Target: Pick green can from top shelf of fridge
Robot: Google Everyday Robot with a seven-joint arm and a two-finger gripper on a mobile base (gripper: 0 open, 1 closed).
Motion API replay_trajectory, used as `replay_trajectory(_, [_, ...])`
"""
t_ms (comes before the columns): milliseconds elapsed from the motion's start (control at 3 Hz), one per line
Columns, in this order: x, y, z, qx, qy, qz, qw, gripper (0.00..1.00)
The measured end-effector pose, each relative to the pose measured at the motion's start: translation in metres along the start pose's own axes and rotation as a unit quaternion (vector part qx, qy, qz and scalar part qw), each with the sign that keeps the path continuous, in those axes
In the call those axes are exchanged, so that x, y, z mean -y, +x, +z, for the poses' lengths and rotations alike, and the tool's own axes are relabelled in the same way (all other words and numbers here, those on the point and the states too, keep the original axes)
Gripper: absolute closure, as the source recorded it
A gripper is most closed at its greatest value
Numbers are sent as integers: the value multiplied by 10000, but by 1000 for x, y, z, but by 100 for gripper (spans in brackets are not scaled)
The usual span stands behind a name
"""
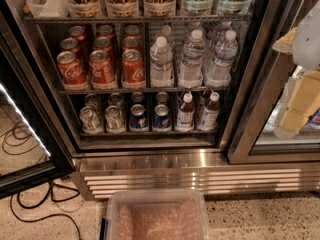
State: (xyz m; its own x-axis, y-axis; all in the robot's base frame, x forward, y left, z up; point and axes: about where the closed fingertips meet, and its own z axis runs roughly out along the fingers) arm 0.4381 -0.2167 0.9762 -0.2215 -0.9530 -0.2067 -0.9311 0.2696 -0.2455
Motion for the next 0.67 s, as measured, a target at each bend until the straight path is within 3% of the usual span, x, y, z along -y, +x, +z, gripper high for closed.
replay_trajectory(333, [0,0,0,1,1,0,10000,0])
replay_trajectory(667, [10,-5,4,210,272,56,9994,0])
